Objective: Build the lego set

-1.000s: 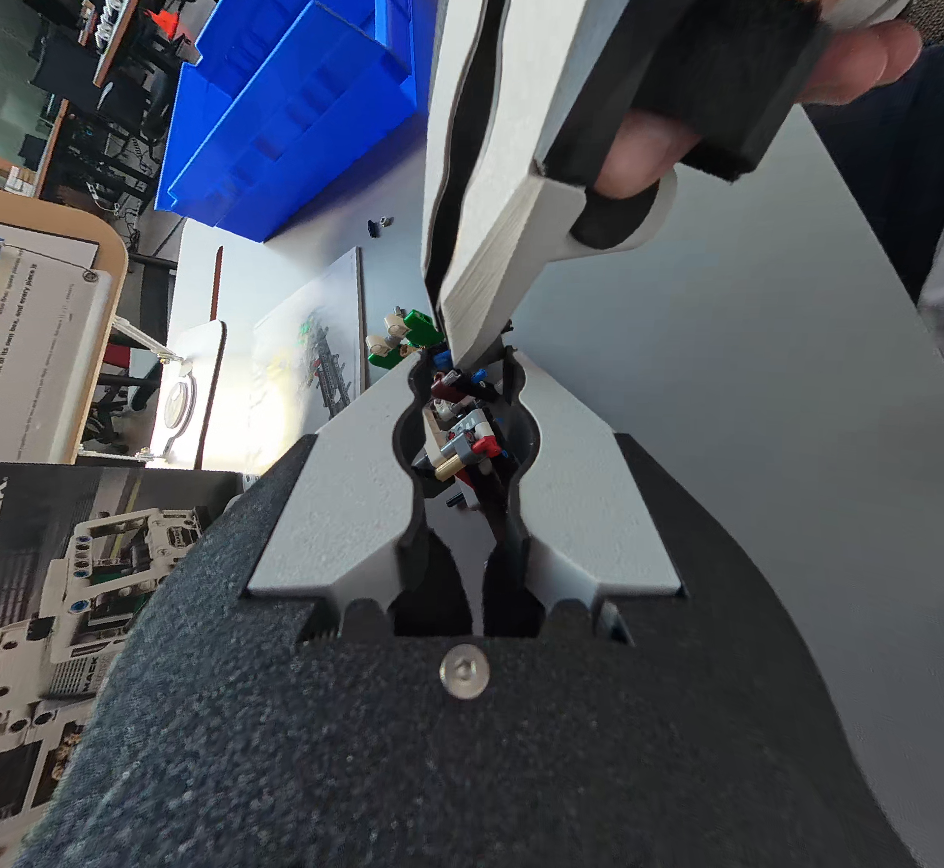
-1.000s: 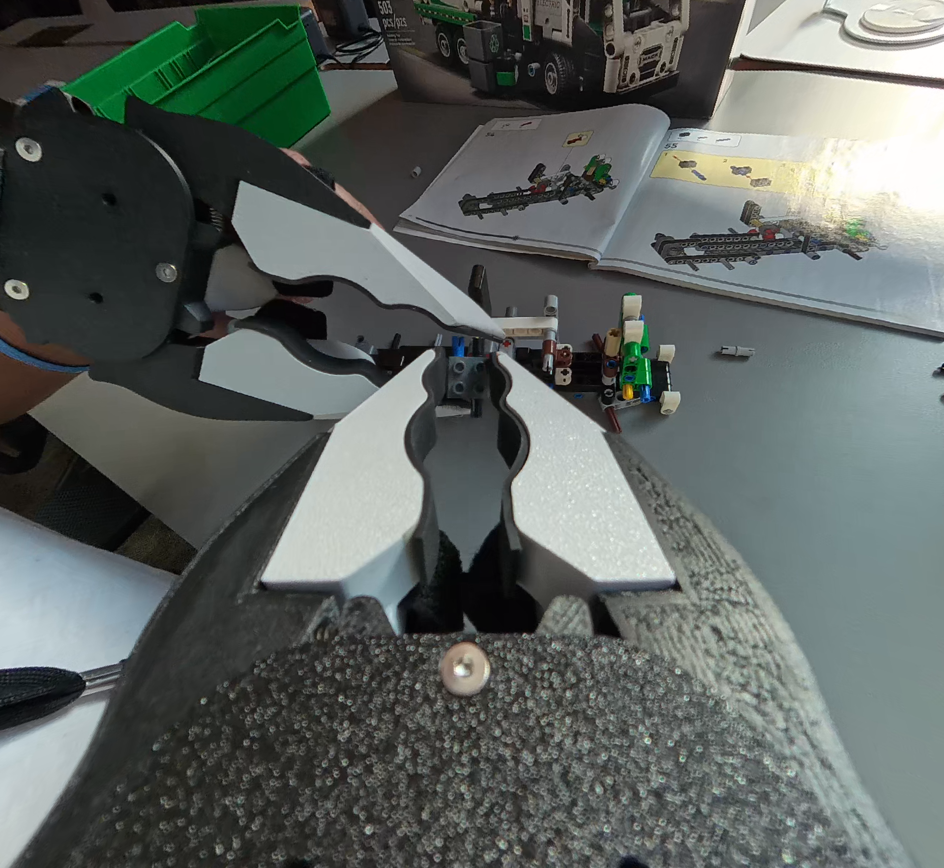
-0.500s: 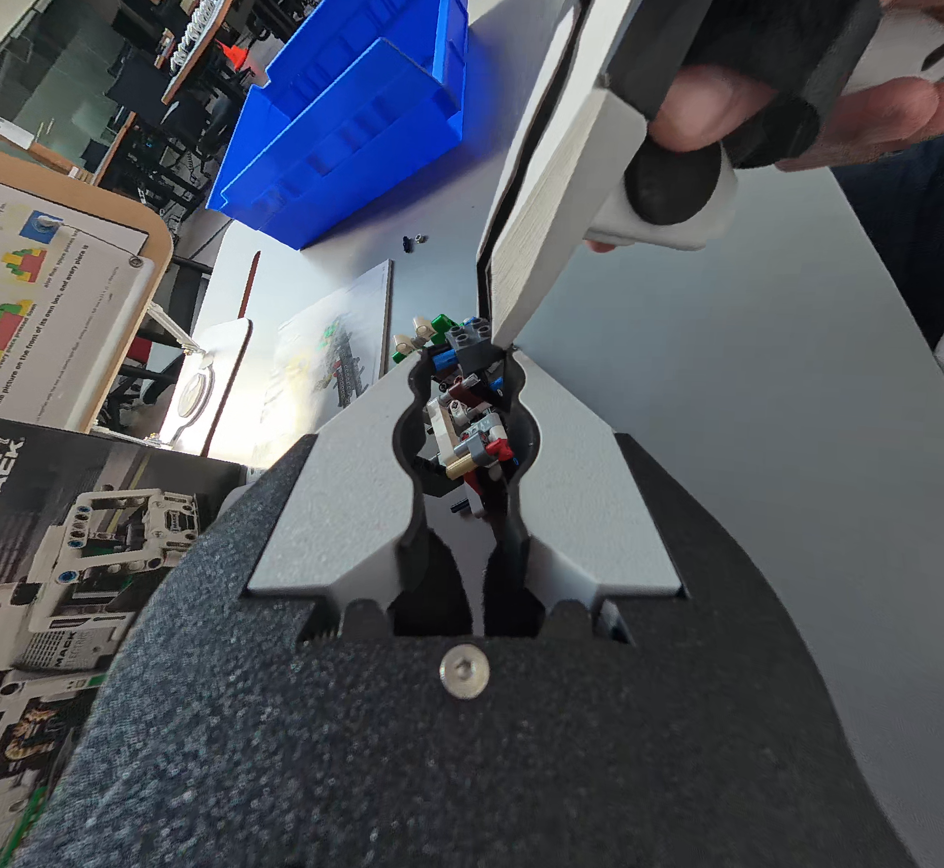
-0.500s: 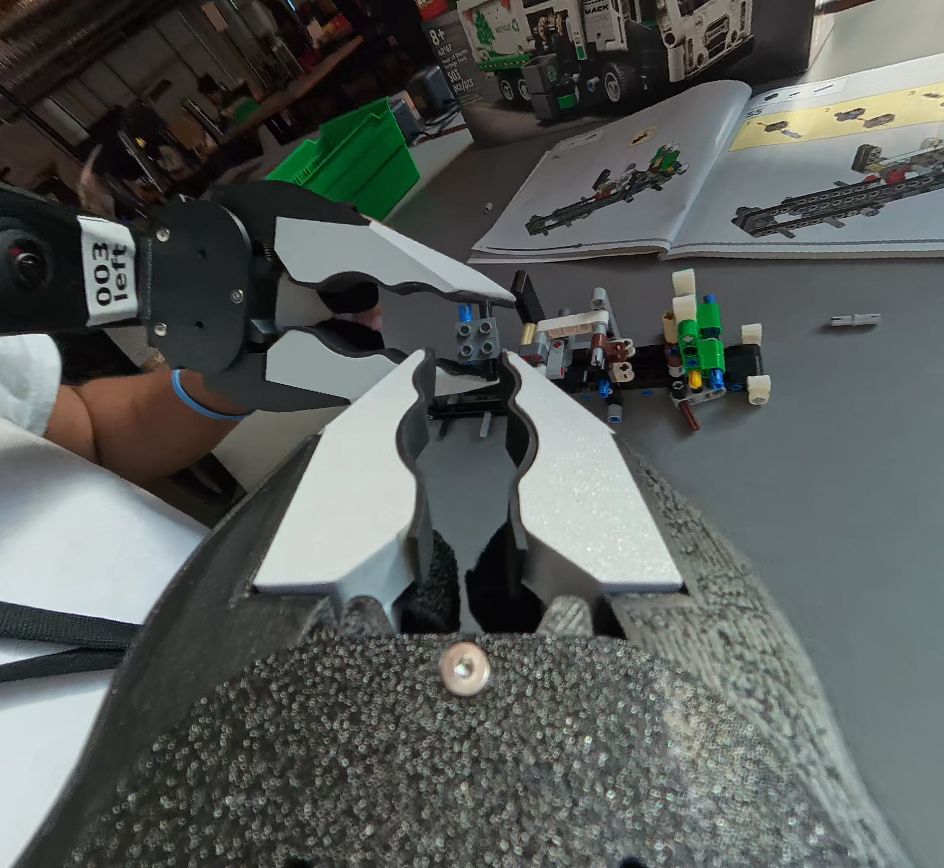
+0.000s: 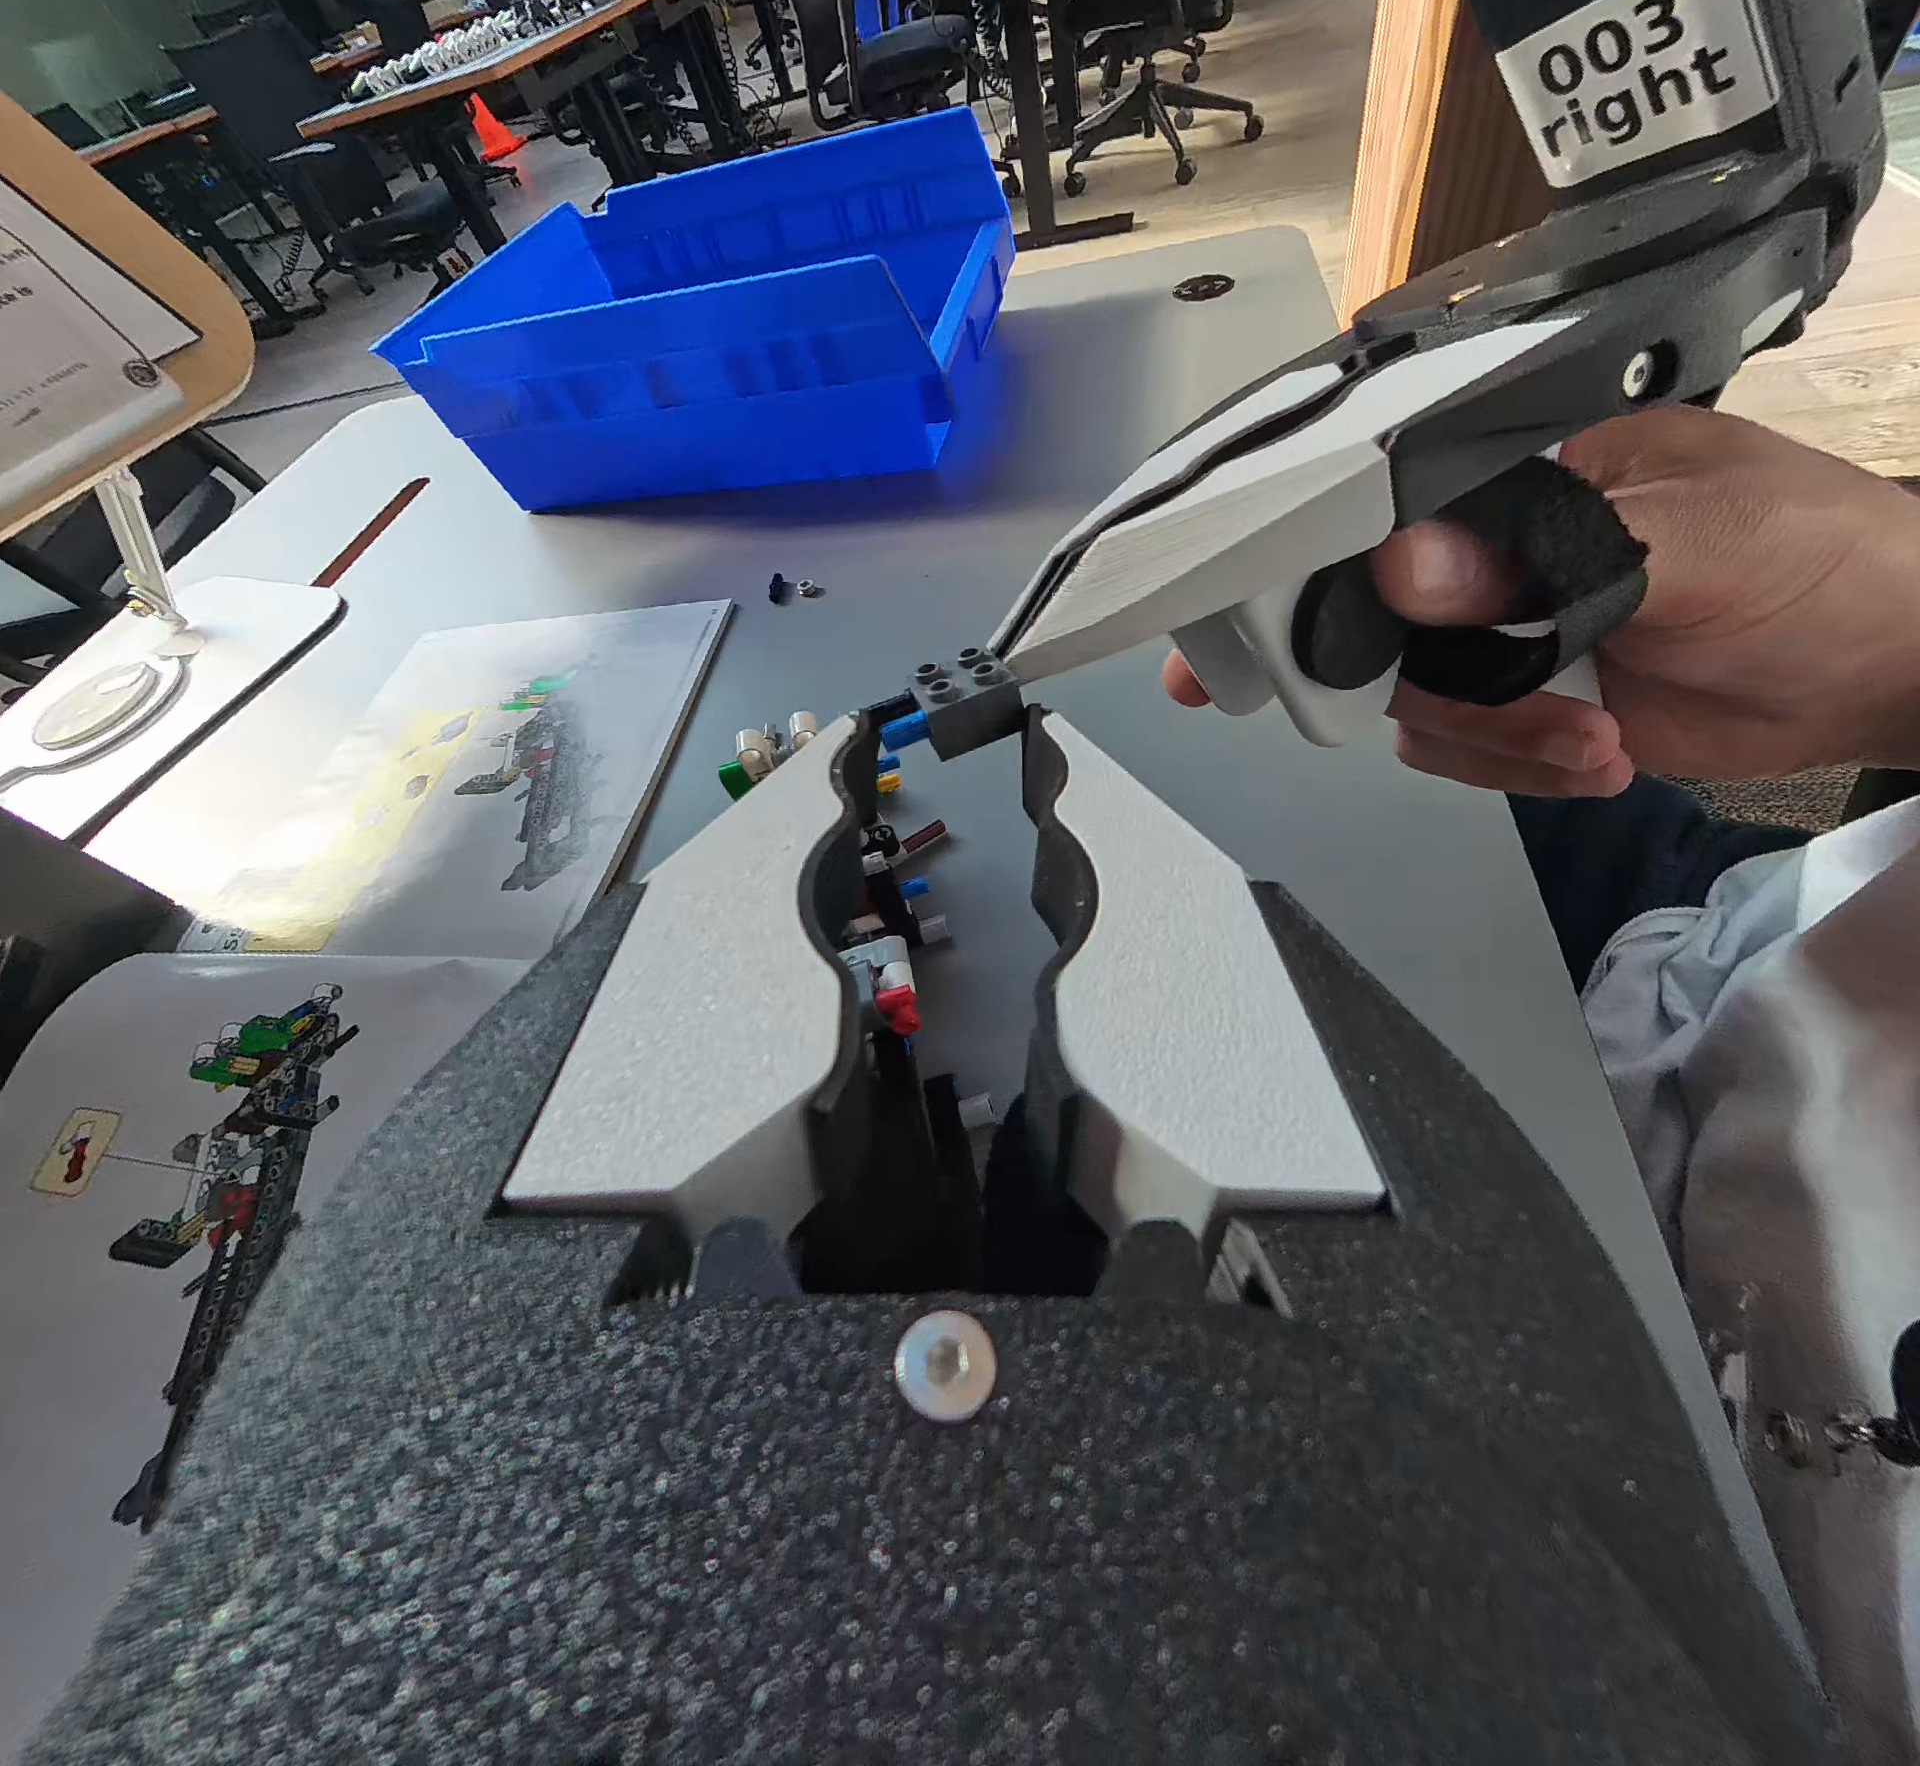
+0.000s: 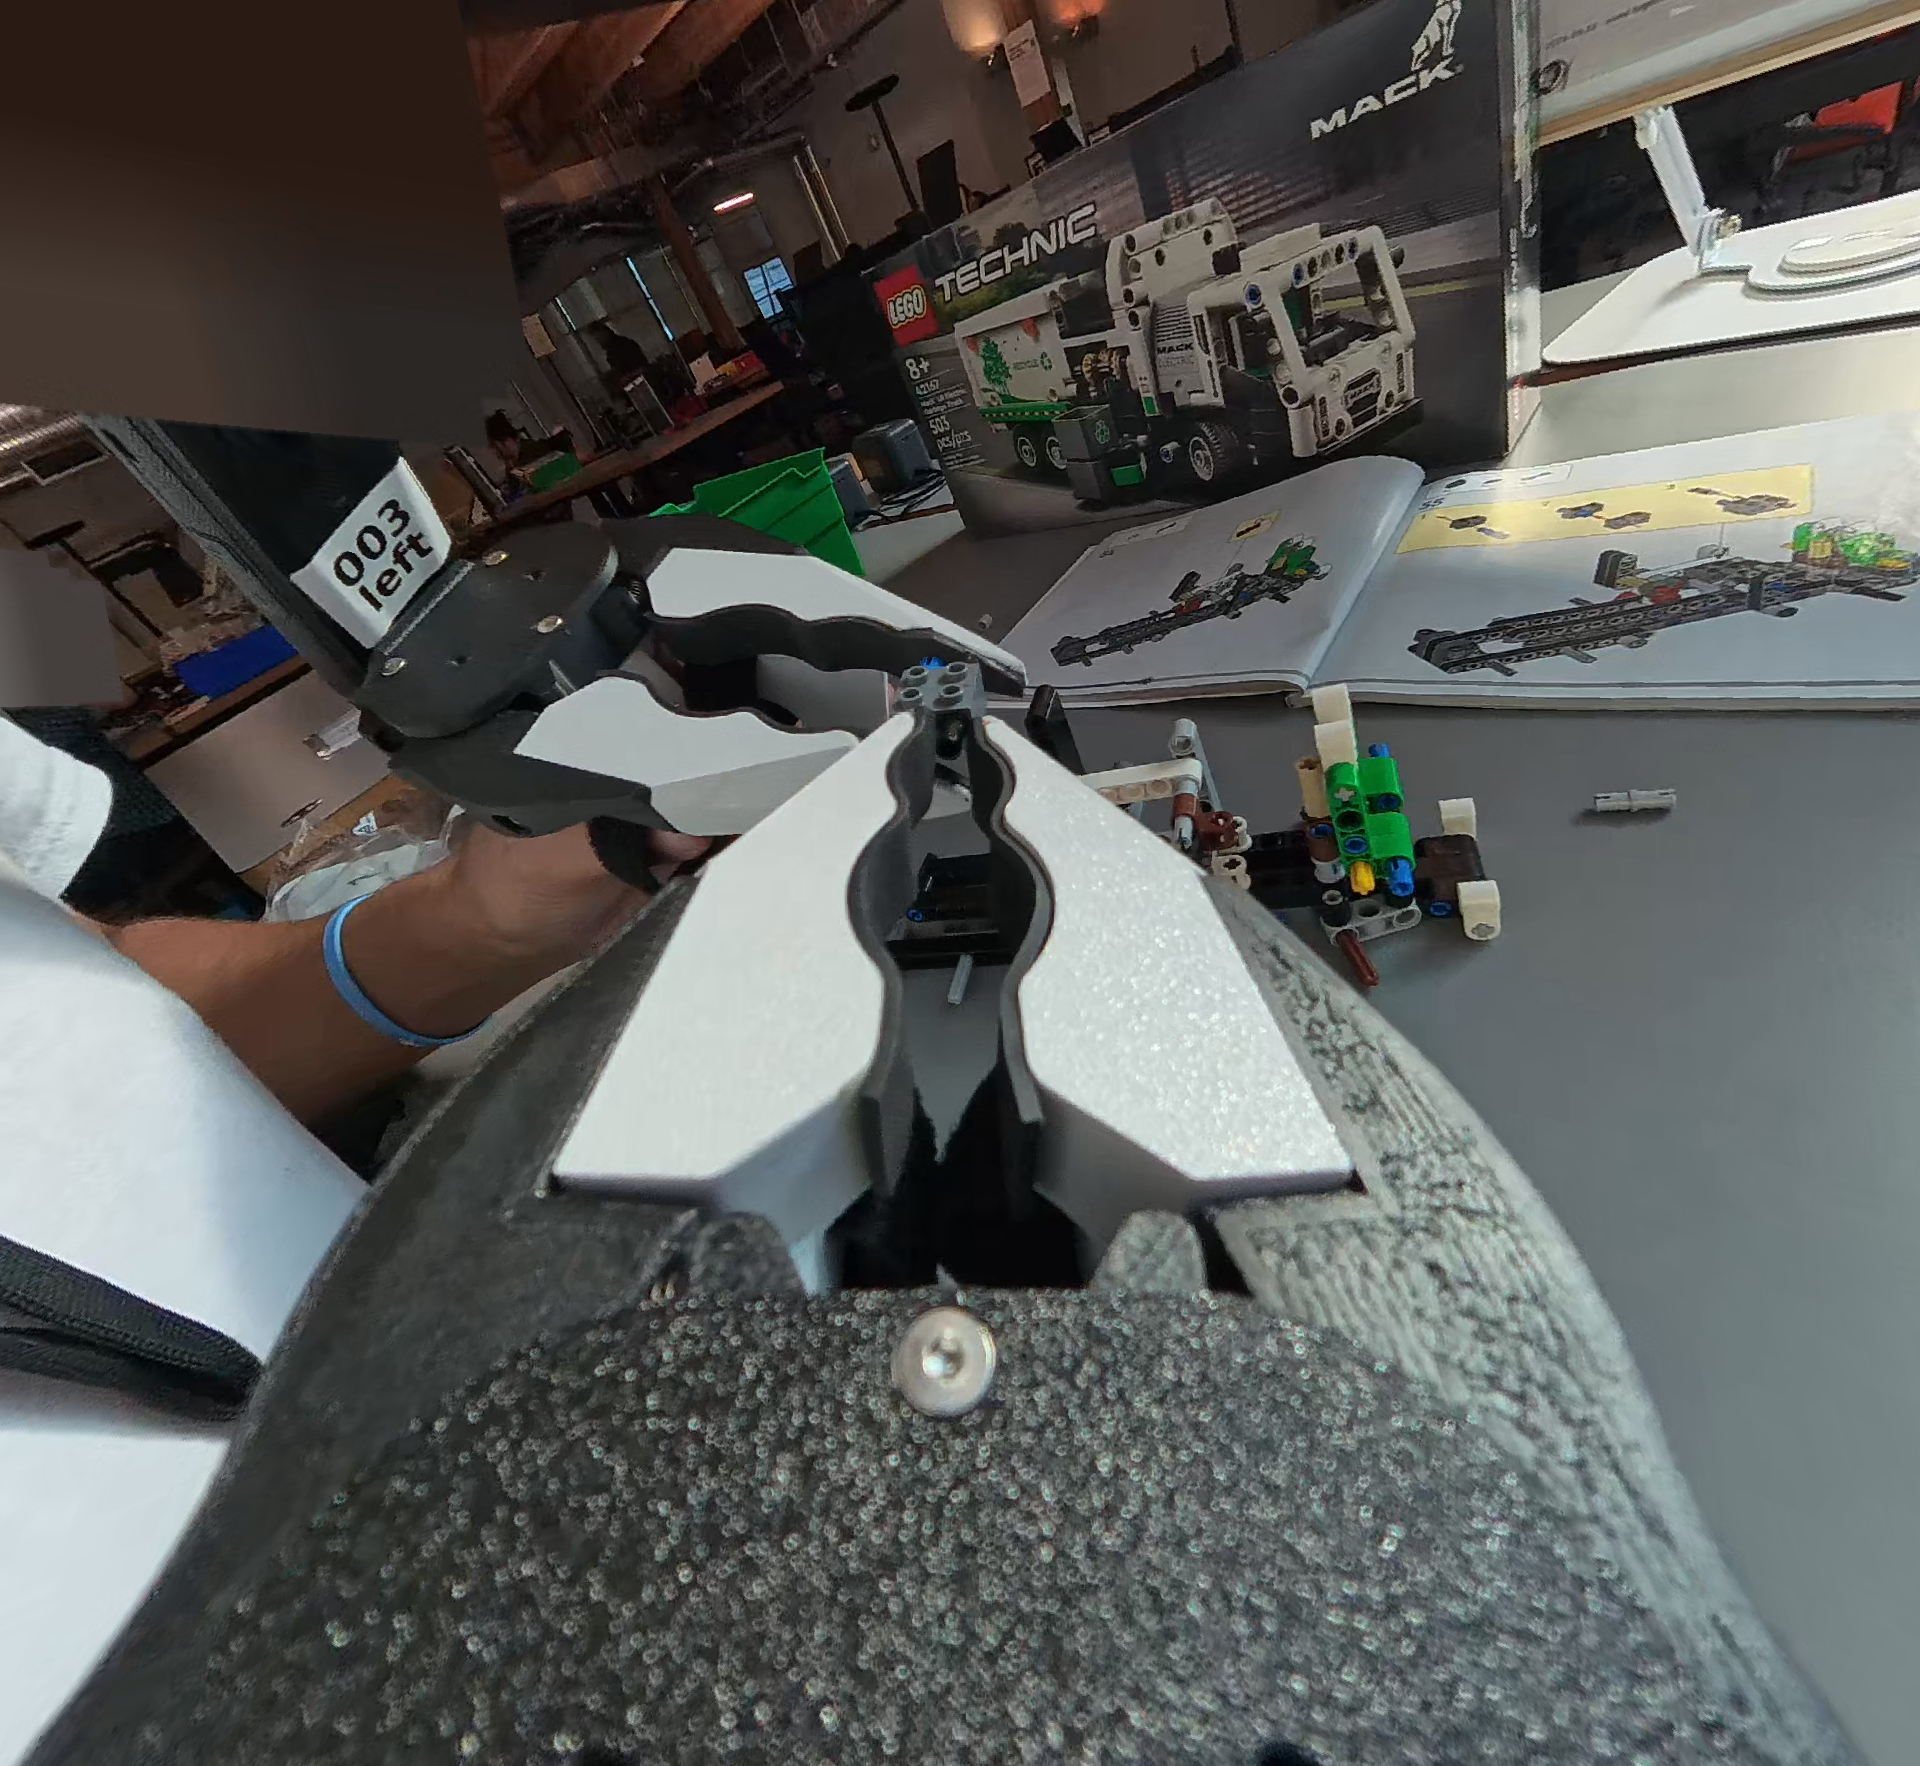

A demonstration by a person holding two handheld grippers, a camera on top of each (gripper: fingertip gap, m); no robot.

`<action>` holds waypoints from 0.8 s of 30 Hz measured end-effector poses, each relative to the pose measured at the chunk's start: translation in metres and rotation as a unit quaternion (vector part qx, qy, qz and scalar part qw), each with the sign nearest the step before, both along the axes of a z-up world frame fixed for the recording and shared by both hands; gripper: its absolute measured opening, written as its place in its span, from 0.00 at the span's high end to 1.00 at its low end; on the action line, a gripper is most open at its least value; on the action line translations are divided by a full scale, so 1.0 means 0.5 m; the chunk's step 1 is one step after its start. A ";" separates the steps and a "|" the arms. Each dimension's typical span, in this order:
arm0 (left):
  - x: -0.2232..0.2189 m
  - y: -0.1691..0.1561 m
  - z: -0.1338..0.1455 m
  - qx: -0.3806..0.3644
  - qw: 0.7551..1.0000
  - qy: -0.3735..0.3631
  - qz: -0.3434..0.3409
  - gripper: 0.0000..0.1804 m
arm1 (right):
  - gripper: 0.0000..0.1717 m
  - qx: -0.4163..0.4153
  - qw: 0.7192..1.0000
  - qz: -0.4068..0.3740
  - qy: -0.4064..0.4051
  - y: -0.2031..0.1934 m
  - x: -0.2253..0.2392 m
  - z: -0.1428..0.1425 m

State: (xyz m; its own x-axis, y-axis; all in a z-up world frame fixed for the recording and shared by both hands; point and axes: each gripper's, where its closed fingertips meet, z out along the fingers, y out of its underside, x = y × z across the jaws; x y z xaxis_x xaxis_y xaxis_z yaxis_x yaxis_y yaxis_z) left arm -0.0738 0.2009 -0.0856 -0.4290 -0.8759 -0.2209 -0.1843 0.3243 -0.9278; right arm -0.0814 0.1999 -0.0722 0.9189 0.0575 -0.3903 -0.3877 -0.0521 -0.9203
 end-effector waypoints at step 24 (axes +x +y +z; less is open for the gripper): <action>-0.009 0.098 -0.083 -0.038 0.975 0.181 -0.121 0.59 | 0.98 -0.196 0.960 -0.104 -0.169 0.060 0.037 -0.130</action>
State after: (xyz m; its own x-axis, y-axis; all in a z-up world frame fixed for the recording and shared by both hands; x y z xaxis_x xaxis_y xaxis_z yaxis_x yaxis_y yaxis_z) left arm -0.0783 0.2499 -0.1272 -0.6632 -0.7472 0.0439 -0.4299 0.3323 -0.8395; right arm -0.0627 0.2296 -0.1372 0.9728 -0.2307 -0.0210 -0.1088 -0.3751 -0.9206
